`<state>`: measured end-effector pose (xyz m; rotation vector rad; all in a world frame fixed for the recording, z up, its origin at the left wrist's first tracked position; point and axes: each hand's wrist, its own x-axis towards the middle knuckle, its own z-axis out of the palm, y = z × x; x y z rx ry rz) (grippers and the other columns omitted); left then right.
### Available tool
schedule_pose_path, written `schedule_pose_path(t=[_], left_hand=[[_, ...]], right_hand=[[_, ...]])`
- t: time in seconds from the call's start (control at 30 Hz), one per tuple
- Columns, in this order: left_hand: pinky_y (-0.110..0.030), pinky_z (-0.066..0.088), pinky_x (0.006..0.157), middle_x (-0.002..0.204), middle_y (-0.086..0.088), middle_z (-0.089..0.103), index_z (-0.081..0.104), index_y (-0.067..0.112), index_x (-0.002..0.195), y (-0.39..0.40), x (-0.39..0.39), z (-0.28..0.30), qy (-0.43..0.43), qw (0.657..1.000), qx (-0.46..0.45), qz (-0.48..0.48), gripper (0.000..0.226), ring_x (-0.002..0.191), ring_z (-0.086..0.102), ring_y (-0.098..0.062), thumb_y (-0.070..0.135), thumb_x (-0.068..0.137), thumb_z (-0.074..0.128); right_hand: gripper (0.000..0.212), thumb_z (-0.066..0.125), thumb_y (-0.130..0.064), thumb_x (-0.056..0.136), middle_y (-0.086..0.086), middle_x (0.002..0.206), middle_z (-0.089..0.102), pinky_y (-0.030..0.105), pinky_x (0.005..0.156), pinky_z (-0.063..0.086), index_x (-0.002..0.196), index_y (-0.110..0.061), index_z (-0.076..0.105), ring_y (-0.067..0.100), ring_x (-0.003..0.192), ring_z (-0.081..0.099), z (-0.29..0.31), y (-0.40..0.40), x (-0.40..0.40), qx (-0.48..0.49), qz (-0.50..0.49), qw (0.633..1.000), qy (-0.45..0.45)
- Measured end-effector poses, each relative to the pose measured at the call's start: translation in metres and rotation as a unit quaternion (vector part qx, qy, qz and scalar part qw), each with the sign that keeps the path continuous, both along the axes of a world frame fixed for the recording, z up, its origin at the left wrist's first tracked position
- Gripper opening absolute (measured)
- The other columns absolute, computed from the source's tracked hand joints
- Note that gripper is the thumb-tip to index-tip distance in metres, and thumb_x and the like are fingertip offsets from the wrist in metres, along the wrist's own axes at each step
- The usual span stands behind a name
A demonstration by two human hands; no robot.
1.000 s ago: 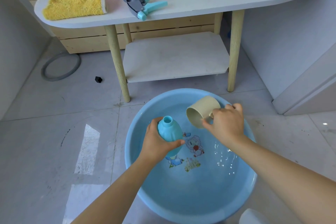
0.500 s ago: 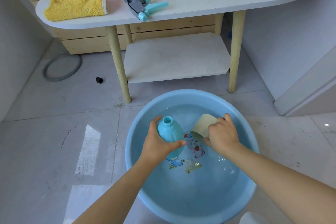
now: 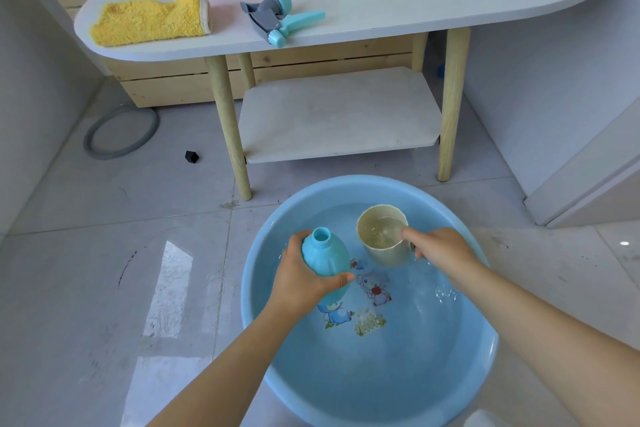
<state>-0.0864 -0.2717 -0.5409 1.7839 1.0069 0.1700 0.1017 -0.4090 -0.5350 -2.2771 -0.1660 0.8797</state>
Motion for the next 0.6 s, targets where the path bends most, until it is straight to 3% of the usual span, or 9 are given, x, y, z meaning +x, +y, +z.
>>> schedule_pose_path(t=[0.17, 0.3, 0.37, 0.43, 0.6], left_hand=[[-0.023, 0.048, 0.075, 0.114, 0.008, 0.052, 0.035, 0.037, 0.116, -0.003, 0.002, 0.005, 0.001, 1.000, -0.010, -0.016, 0.082, 0.103, 0.054, -0.014, 0.036, 0.055, 0.090], [-0.019, 0.048, 0.072, 0.108, 0.013, 0.053, 0.036, 0.036, 0.115, -0.007, 0.002, 0.009, -0.001, 1.000, -0.011, -0.022, 0.080, 0.100, 0.055, -0.011, 0.034, 0.056, 0.090], [-0.021, 0.049, 0.075, 0.109, 0.013, 0.053, 0.036, 0.037, 0.116, -0.008, 0.004, 0.010, -0.001, 1.000, -0.008, -0.024, 0.081, 0.100, 0.055, -0.012, 0.035, 0.056, 0.090], [-0.024, 0.050, 0.078, 0.111, 0.012, 0.053, 0.036, 0.038, 0.116, -0.008, 0.005, 0.010, -0.002, 1.000, -0.006, -0.023, 0.081, 0.101, 0.055, -0.012, 0.035, 0.056, 0.090], [-0.019, 0.048, 0.072, 0.109, 0.015, 0.052, 0.035, 0.039, 0.115, -0.009, 0.006, 0.013, -0.002, 1.000, -0.003, -0.031, 0.080, 0.099, 0.054, -0.009, 0.036, 0.056, 0.090]], right_hand=[[0.041, 0.068, -0.046, 0.074, 0.017, 0.083, 0.068, 0.038, 0.080, 0.047, 0.055, -0.009, 0.066, 0.030, 0.091, 0.063, 0.013, 0.004, -0.002, 0.066, -0.018, 0.998, 0.000], [0.043, 0.068, -0.045, 0.078, 0.008, 0.072, 0.064, 0.032, 0.066, 0.038, 0.055, -0.010, 0.064, 0.023, 0.077, 0.057, 0.031, 0.012, -0.008, 0.110, -0.006, 0.993, -0.032], [0.043, 0.066, -0.042, 0.080, -0.007, 0.049, 0.053, 0.029, 0.057, 0.032, 0.056, -0.008, 0.061, 0.018, 0.061, 0.047, 0.039, 0.014, -0.011, 0.124, 0.003, 0.991, -0.045], [0.042, 0.065, -0.040, 0.083, -0.012, 0.031, 0.038, 0.027, 0.050, 0.026, 0.059, -0.006, 0.058, 0.013, 0.049, 0.037, 0.045, 0.015, -0.014, 0.128, 0.019, 0.989, -0.065], [0.053, 0.068, -0.044, 0.077, -0.007, 0.036, 0.026, 0.027, 0.051, 0.023, 0.059, 0.002, 0.049, 0.015, 0.045, 0.028, 0.044, 0.018, -0.021, 0.144, 0.032, 0.982, -0.121]])
